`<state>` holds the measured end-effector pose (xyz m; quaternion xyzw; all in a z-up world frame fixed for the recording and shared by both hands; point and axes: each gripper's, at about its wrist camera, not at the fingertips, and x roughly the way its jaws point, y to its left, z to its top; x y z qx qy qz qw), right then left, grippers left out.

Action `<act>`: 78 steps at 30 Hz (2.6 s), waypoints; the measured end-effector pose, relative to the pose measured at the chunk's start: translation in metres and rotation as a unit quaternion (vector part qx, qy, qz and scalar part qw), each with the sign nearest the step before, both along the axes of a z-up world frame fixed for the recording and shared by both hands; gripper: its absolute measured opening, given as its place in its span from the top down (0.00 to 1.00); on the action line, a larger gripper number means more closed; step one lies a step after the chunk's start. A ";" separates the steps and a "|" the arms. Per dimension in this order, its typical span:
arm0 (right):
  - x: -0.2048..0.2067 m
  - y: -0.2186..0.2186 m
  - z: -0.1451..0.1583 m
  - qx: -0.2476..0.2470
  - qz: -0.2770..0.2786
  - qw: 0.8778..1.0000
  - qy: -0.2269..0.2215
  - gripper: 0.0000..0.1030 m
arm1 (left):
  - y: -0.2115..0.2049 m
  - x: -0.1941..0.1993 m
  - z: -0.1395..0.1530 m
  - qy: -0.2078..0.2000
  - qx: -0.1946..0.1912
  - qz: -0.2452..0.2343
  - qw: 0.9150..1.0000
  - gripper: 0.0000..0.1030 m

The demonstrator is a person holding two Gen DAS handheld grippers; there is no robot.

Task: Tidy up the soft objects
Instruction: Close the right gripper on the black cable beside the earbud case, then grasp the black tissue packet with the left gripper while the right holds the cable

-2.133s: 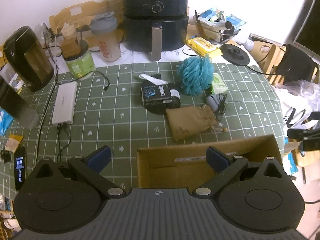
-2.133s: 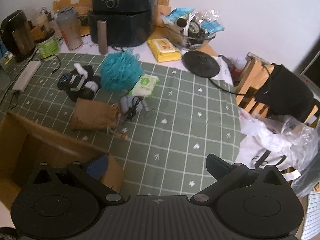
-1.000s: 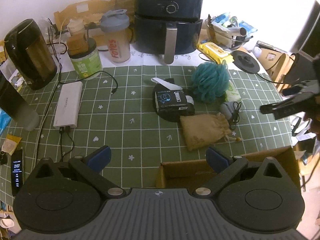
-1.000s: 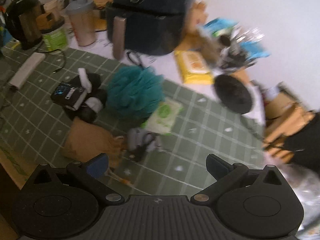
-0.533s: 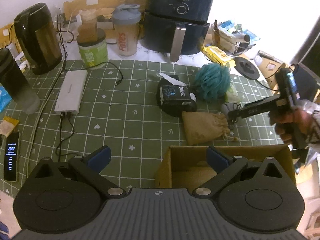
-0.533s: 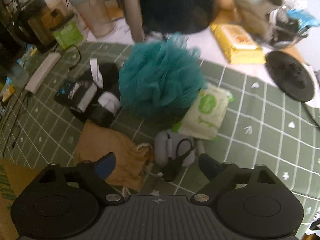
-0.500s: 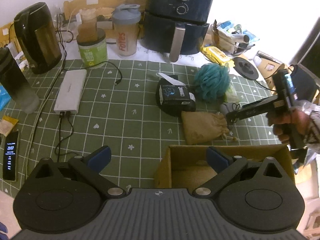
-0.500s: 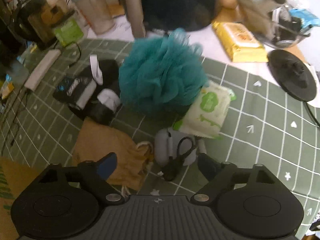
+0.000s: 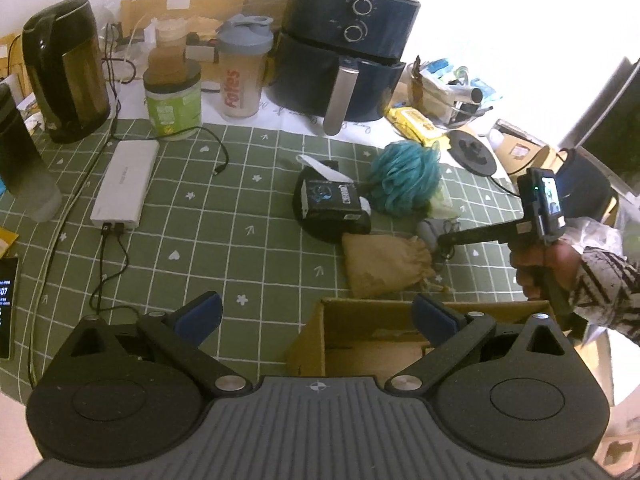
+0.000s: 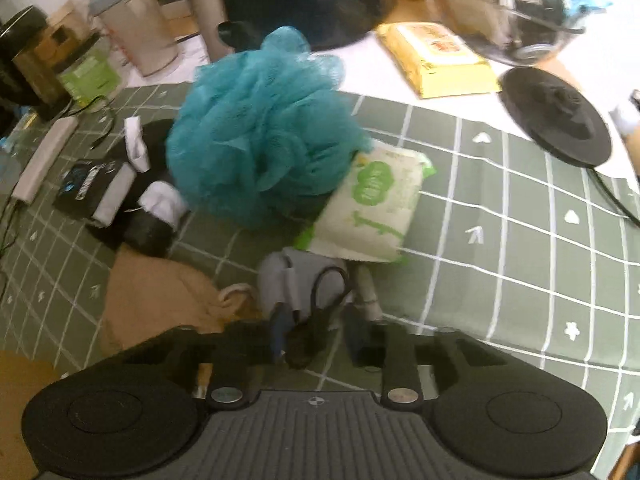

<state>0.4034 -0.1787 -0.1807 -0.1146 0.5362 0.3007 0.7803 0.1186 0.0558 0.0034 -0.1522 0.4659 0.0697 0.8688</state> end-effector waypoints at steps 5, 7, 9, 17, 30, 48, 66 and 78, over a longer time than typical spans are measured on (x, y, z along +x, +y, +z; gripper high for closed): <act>-0.003 -0.013 0.007 0.026 -0.018 0.999 0.007 0.87 | -0.001 0.008 0.003 -0.011 -0.001 -0.014 1.000 0.00; -0.006 -0.016 0.013 0.036 -0.018 0.999 0.005 0.87 | -0.002 0.012 0.004 -0.015 0.003 -0.023 1.000 0.00; -0.010 -0.018 0.021 0.043 -0.017 0.999 0.001 0.87 | -0.004 0.018 0.006 -0.017 0.010 -0.033 0.999 0.00; -0.028 -0.026 0.049 0.067 -0.013 0.998 -0.014 0.87 | -0.002 0.039 0.010 -0.043 0.027 -0.058 0.997 0.00; -0.061 -0.048 0.082 0.101 -0.047 0.993 -0.024 0.87 | 0.013 0.081 -0.012 -0.045 0.061 -0.116 0.990 0.00; -0.101 -0.072 0.112 0.121 -0.095 0.987 -0.034 0.87 | 0.006 0.158 -0.089 -0.027 0.101 -0.286 0.953 0.01; -0.119 -0.090 0.125 0.115 -0.128 0.984 -0.042 0.87 | -0.002 0.202 -0.140 0.039 0.127 -0.381 0.915 0.47; -0.115 -0.081 0.151 0.110 -0.081 0.989 -0.062 0.87 | -0.006 0.167 -0.085 -0.002 0.093 -0.267 0.959 0.49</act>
